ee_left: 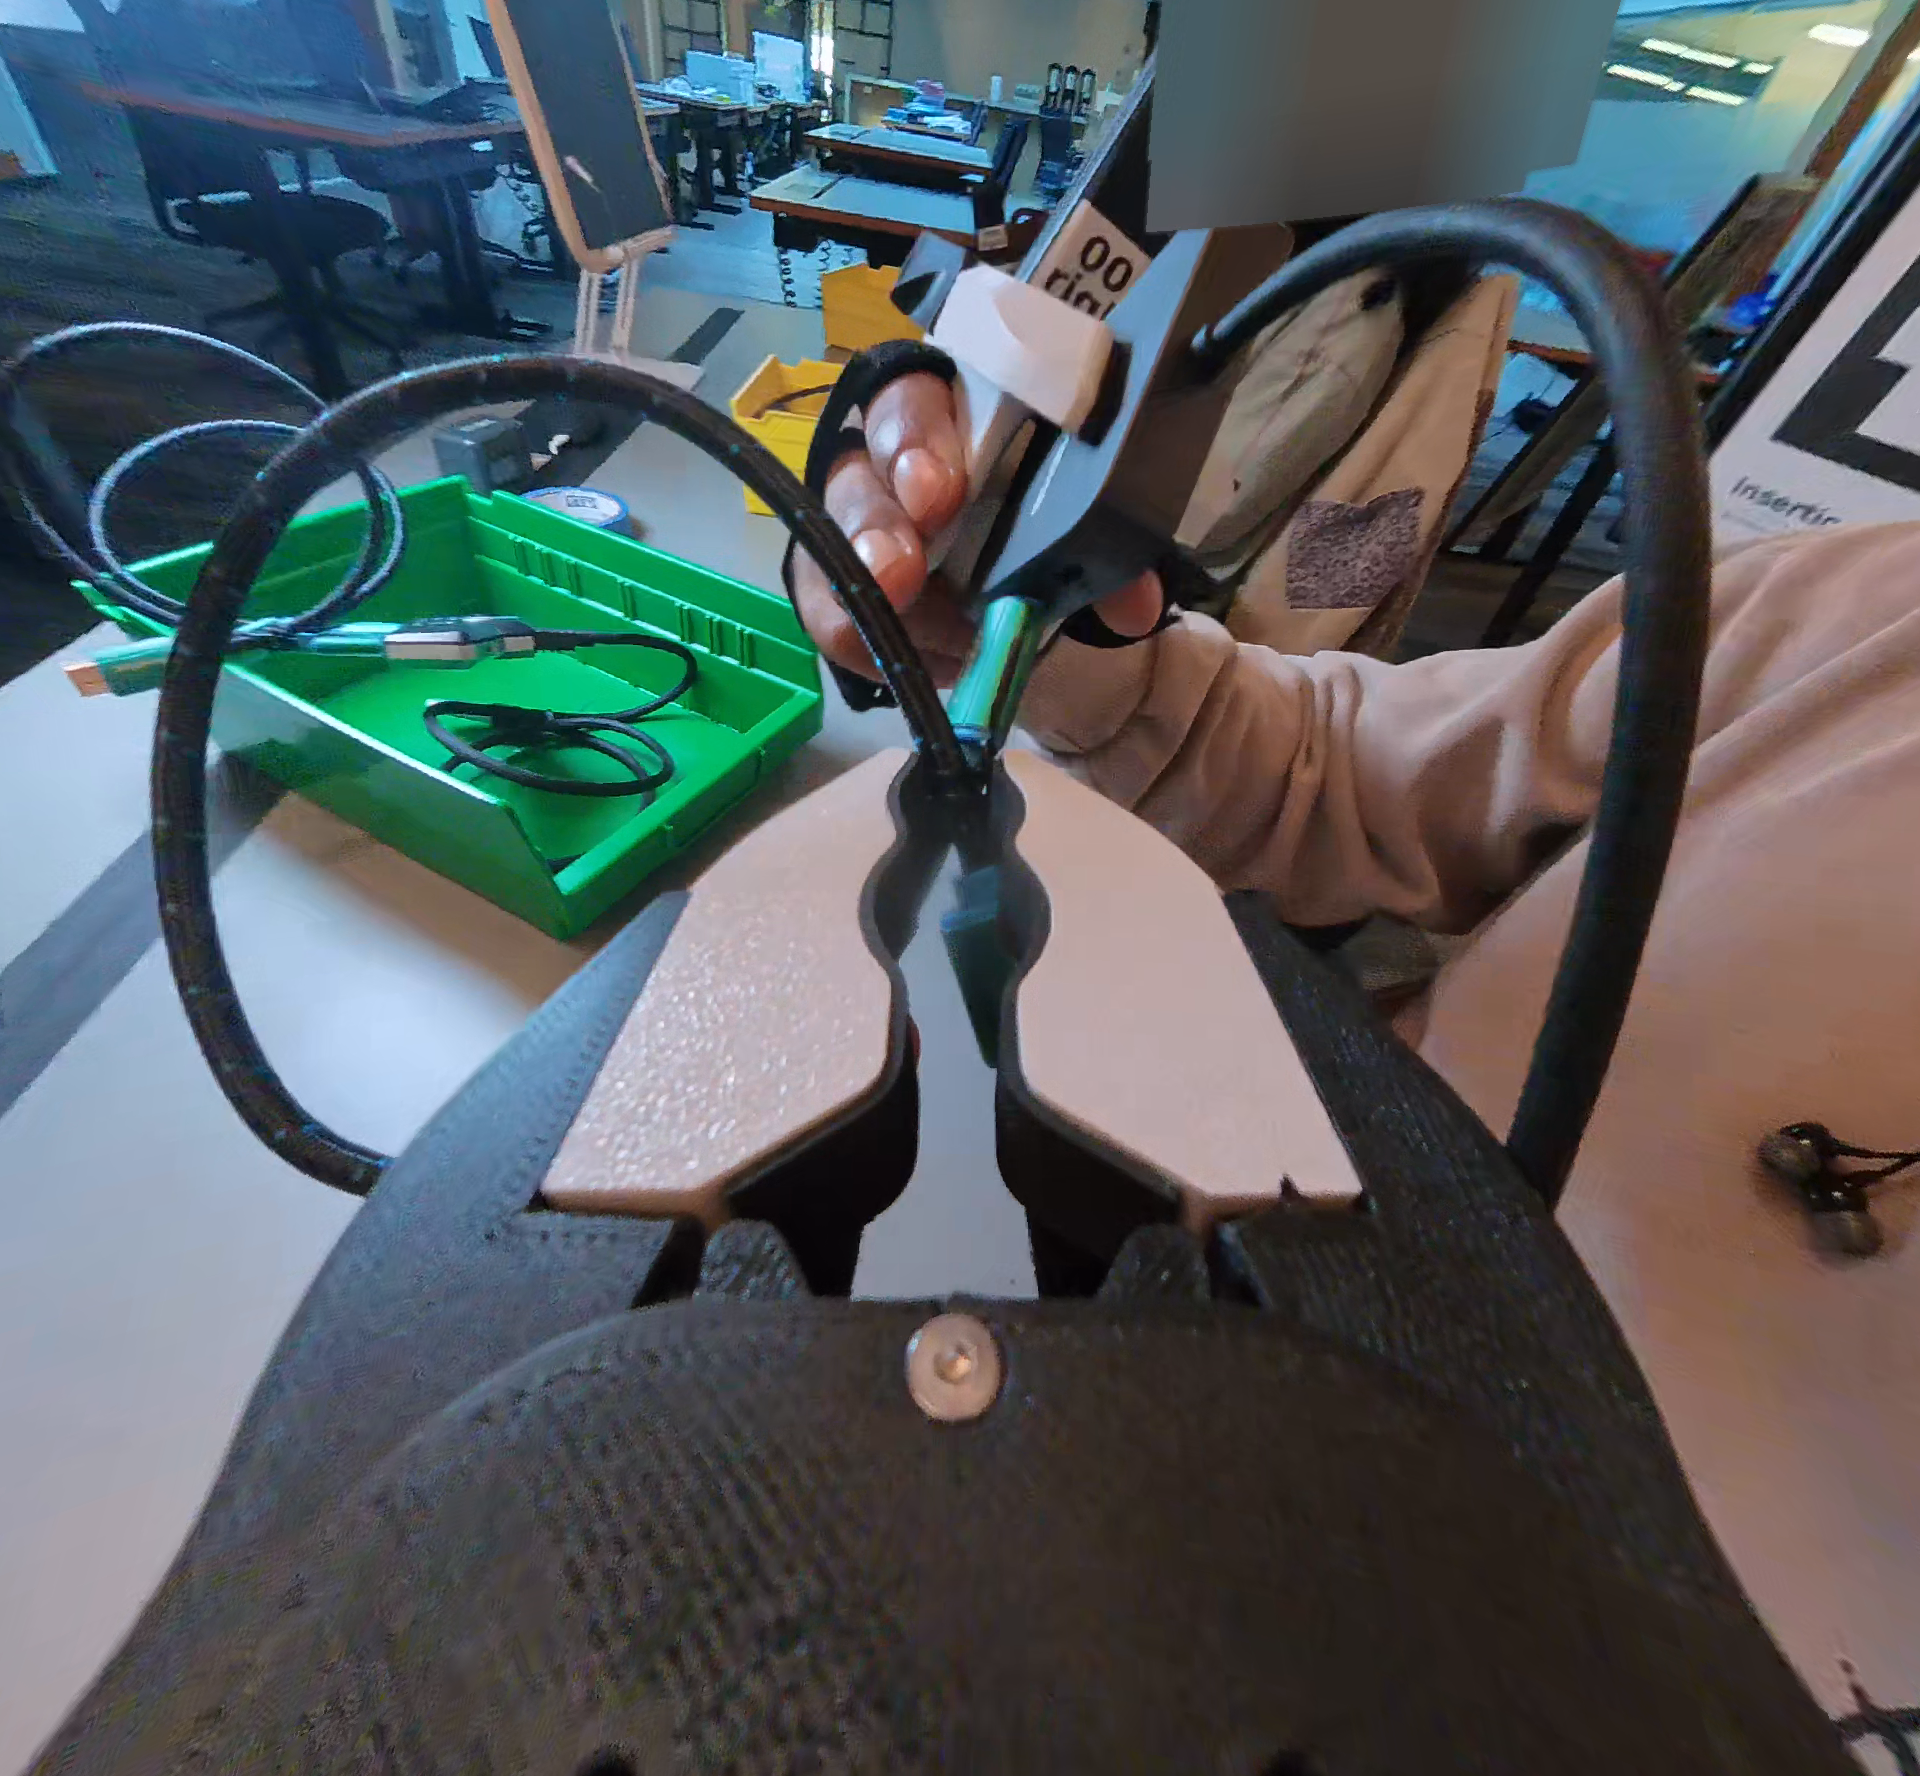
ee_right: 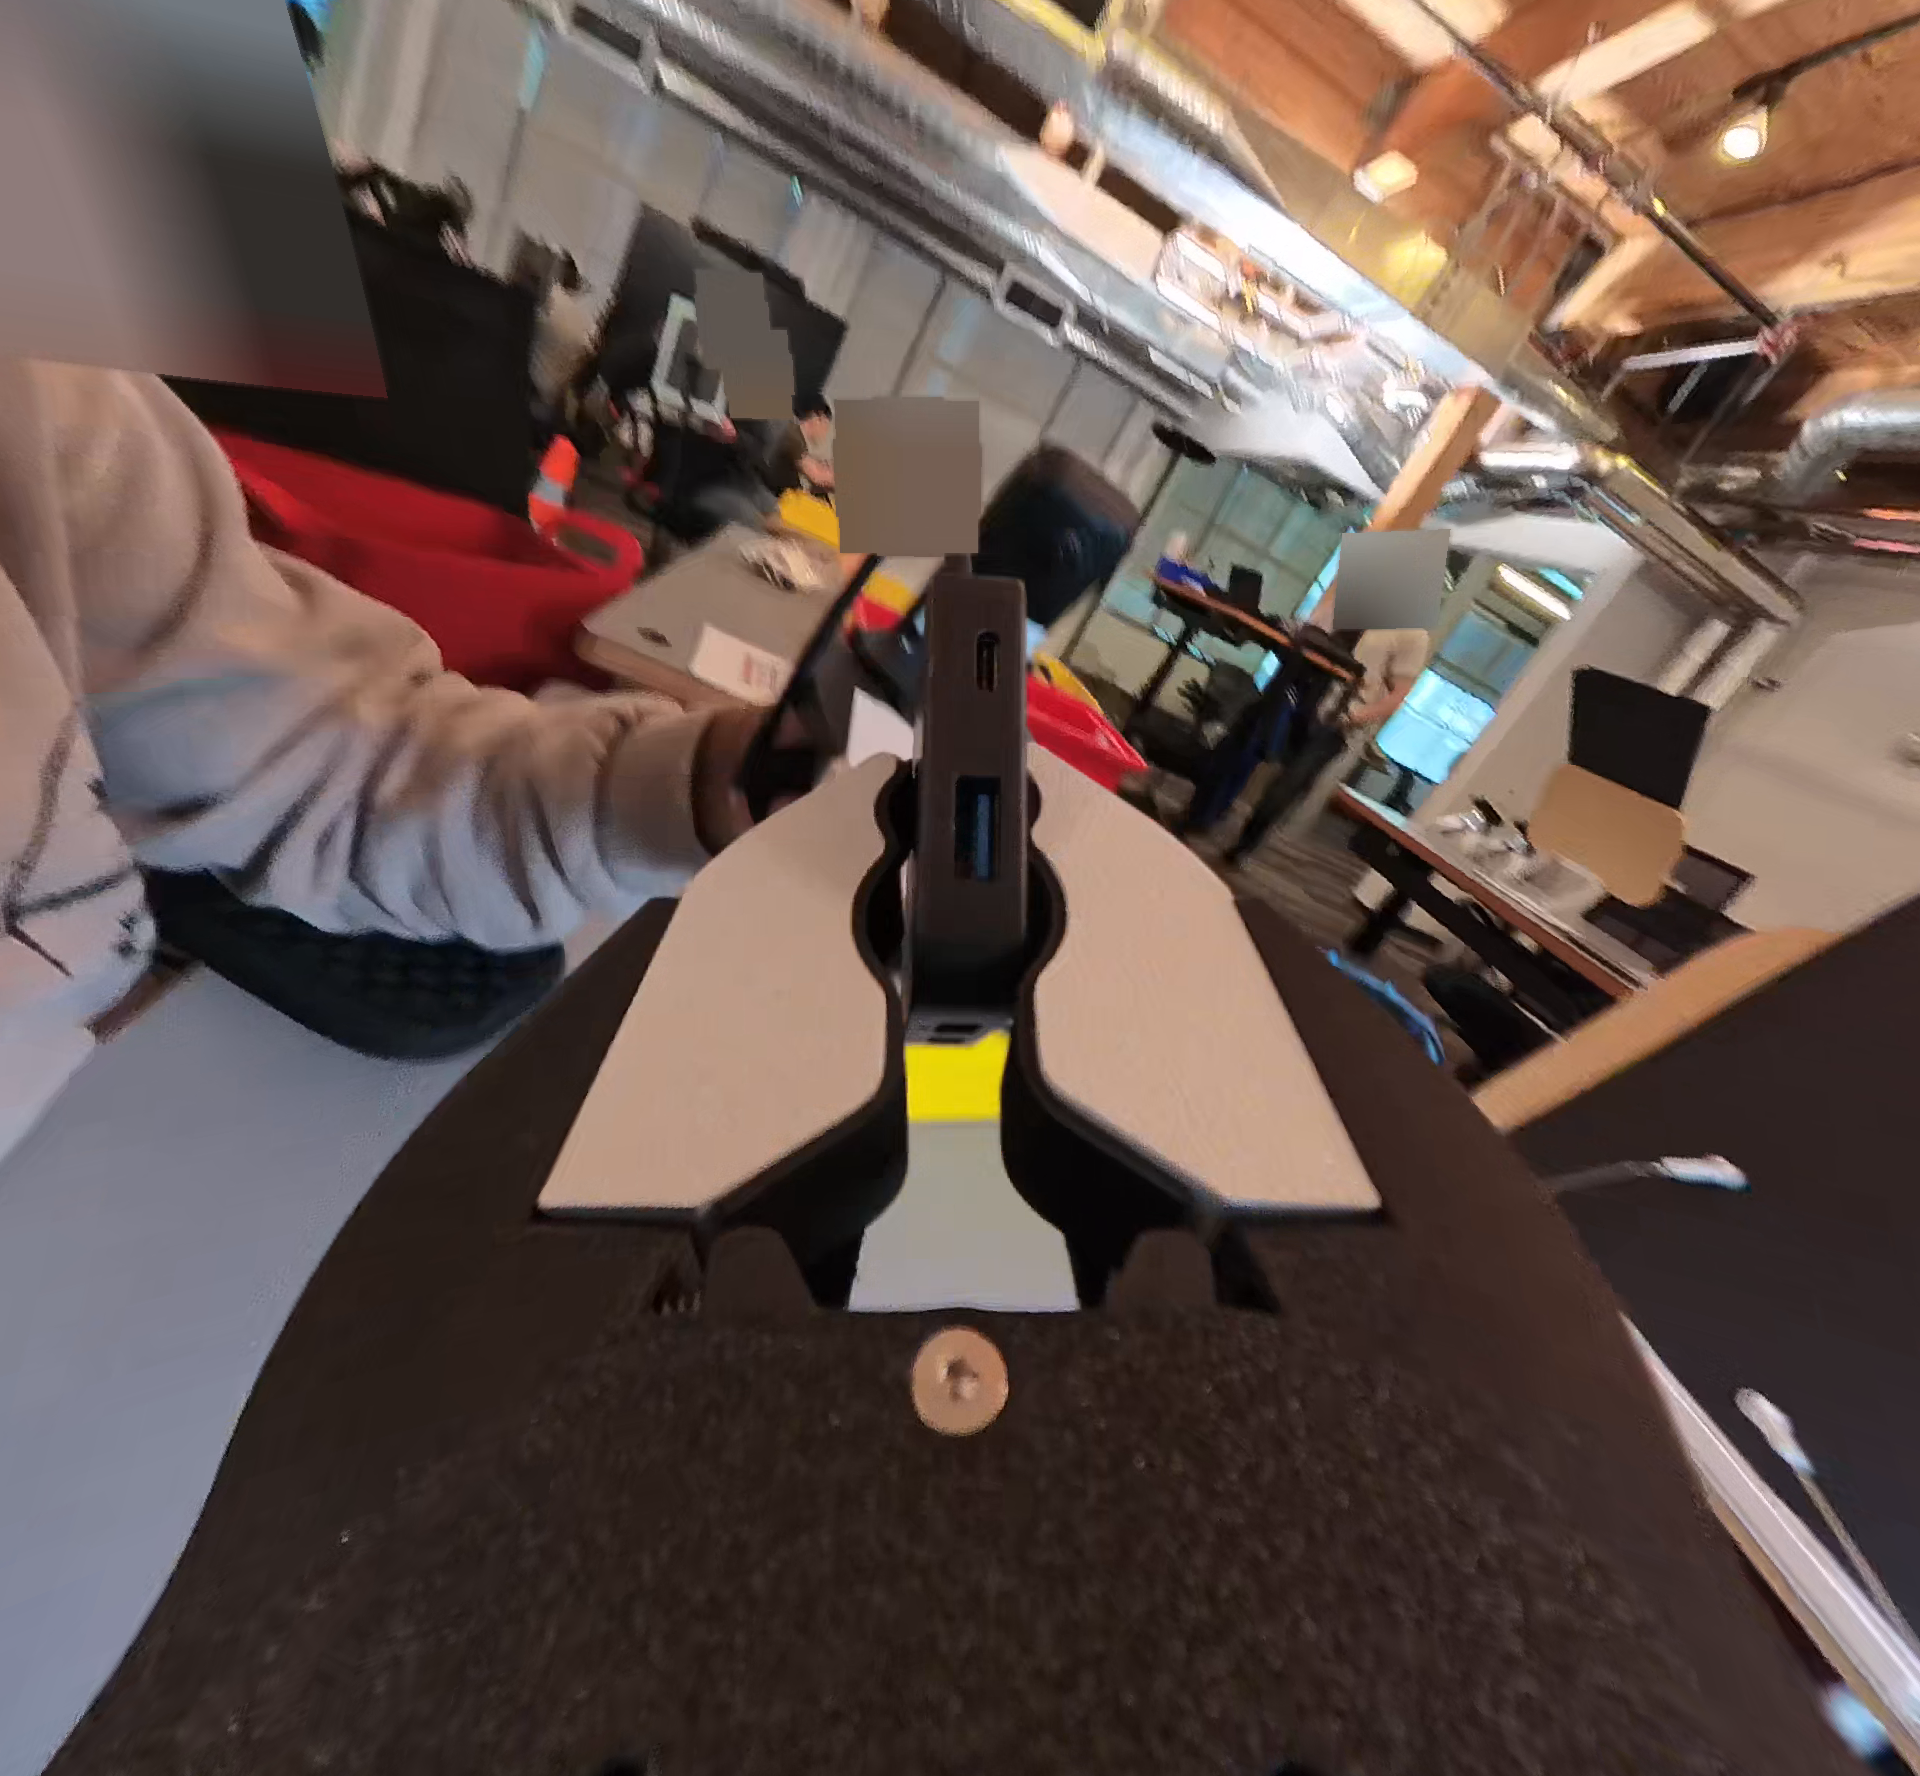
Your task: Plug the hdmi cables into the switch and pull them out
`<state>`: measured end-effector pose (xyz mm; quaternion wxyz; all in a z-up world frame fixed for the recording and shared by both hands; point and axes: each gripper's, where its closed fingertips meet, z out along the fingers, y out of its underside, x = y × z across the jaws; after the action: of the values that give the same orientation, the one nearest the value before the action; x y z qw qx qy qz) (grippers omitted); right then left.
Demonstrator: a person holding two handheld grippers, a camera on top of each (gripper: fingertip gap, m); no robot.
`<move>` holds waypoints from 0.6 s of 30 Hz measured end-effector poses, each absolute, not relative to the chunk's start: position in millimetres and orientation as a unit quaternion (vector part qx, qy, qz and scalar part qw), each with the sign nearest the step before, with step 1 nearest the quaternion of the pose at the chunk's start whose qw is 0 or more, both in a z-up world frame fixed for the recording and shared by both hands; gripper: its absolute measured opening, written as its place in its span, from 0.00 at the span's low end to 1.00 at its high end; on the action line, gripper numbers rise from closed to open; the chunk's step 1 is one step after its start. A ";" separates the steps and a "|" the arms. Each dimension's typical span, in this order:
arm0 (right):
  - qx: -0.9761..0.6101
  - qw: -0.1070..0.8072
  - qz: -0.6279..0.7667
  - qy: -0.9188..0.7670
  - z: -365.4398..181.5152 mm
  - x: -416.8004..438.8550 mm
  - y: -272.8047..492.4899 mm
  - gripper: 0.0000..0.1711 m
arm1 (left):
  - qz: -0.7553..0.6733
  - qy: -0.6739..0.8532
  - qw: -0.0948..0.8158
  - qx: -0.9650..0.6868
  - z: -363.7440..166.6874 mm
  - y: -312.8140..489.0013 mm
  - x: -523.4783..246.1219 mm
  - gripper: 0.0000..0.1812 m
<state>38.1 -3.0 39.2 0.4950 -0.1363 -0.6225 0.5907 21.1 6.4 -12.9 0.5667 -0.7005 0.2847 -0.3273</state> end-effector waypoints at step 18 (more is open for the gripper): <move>-0.229 0.615 0.185 -0.732 -14.5 4.5 70.5 0.09 | 0.013 0.252 0.615 -0.747 -9.6 26.0 -69.6 0.15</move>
<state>4.5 70.5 -14.5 0.6147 -0.2286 -0.7319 0.1849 -69.6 26.0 -9.6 0.6147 -0.7473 0.2520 0.0129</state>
